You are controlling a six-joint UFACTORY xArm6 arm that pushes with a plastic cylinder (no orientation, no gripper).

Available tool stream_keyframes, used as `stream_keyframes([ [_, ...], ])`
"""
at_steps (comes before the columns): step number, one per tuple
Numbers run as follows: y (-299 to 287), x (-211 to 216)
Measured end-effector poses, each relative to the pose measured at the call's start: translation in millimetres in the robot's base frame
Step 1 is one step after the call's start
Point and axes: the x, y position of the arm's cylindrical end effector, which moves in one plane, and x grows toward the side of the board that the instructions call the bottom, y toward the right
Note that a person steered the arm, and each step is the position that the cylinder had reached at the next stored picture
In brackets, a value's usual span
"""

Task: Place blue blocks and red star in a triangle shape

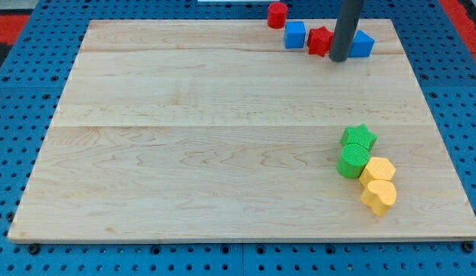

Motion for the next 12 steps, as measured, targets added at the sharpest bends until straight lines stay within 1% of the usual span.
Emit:
stream_keyframes([
  [1,-17,-1],
  [2,45,14],
  [3,137,-29],
  [4,165,-113],
  [5,104,-105],
  [6,90,-44],
  [7,58,-36],
  [8,82,-76],
  [9,16,-70],
  [10,-31,-16],
  [11,-78,17],
  [12,-133,5],
])
